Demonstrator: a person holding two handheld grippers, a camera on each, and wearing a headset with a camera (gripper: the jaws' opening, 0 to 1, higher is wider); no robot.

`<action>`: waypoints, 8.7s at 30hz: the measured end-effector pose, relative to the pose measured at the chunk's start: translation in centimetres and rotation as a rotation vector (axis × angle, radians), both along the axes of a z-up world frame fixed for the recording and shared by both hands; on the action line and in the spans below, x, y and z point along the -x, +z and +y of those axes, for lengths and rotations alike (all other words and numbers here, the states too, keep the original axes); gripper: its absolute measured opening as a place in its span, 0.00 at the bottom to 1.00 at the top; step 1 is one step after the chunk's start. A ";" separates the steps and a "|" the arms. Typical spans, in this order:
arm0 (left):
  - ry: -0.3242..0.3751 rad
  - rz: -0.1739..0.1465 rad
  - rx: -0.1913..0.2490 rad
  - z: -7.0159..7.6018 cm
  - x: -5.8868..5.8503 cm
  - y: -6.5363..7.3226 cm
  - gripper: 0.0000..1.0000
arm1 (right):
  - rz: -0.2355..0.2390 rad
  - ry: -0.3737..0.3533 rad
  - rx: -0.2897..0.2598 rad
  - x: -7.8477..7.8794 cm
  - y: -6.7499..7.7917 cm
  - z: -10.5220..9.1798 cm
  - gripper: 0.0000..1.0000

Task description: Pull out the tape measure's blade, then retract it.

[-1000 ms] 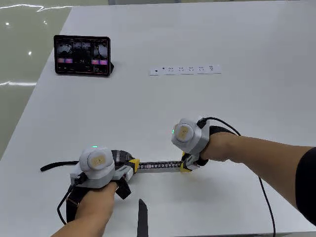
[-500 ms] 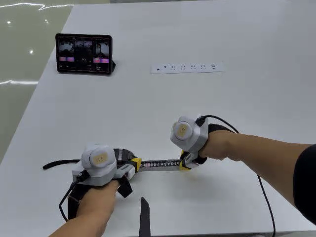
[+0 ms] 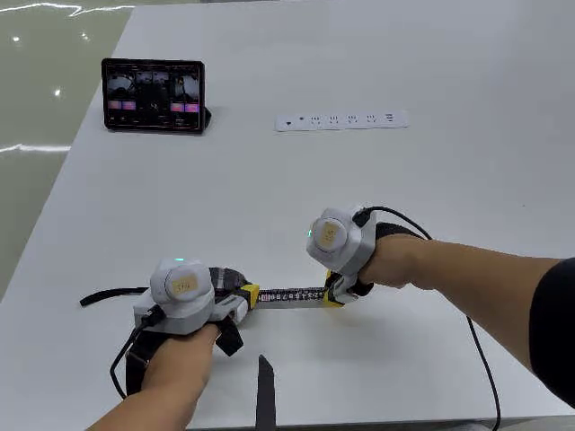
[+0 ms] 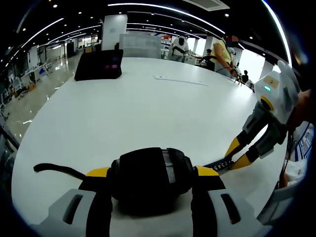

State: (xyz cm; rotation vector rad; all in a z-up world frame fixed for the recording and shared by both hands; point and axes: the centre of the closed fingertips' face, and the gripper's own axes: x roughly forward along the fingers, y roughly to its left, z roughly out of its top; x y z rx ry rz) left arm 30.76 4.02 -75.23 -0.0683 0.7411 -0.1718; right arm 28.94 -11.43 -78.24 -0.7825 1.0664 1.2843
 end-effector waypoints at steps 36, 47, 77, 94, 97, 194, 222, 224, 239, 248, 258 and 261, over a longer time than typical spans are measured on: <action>0.006 0.008 0.008 0.1 0.0 0.0 0.61 | -0.003 0.011 -0.031 0.0 0.0 1.6 0.09; 0.008 0.011 0.011 0.1 0.0 0.0 0.61 | -0.002 0.005 -0.034 0.0 0.0 2.1 0.09; 0.010 0.022 0.023 0.2 0.0 0.0 0.60 | -0.004 0.005 -0.072 0.0 0.1 4.1 0.09; 0.009 0.024 0.048 0.2 -0.1 0.1 0.60 | -0.002 0.003 -0.092 0.1 0.1 5.0 0.09; 0.009 0.025 0.046 0.2 -0.1 0.0 0.60 | -0.002 0.002 -0.094 0.1 0.1 5.1 0.09; 0.011 0.037 0.053 0.2 0.0 0.1 0.61 | -0.027 -0.005 -0.201 0.3 0.2 10.5 0.11; 0.011 0.017 0.046 0.1 0.0 0.3 0.63 | -0.065 0.002 -0.188 0.5 0.3 10.4 0.12; 0.011 0.018 0.058 0.2 0.0 0.4 0.63 | -0.074 0.009 -0.188 0.5 0.5 10.3 0.12; -0.073 -0.001 0.101 1.3 -0.8 2.5 0.64 | -0.124 0.011 -0.240 0.2 2.5 9.7 0.12; -0.108 0.017 0.133 1.9 -0.8 3.0 0.76 | -0.134 -0.014 -0.263 0.0 3.6 9.1 0.14; -0.240 0.009 0.112 2.2 0.1 4.2 0.99 | -0.144 -0.121 -0.332 -0.5 5.6 7.6 0.29; -0.304 -0.032 0.161 1.8 0.0 5.1 0.99 | -0.153 -0.135 -0.347 -0.6 6.2 6.7 0.31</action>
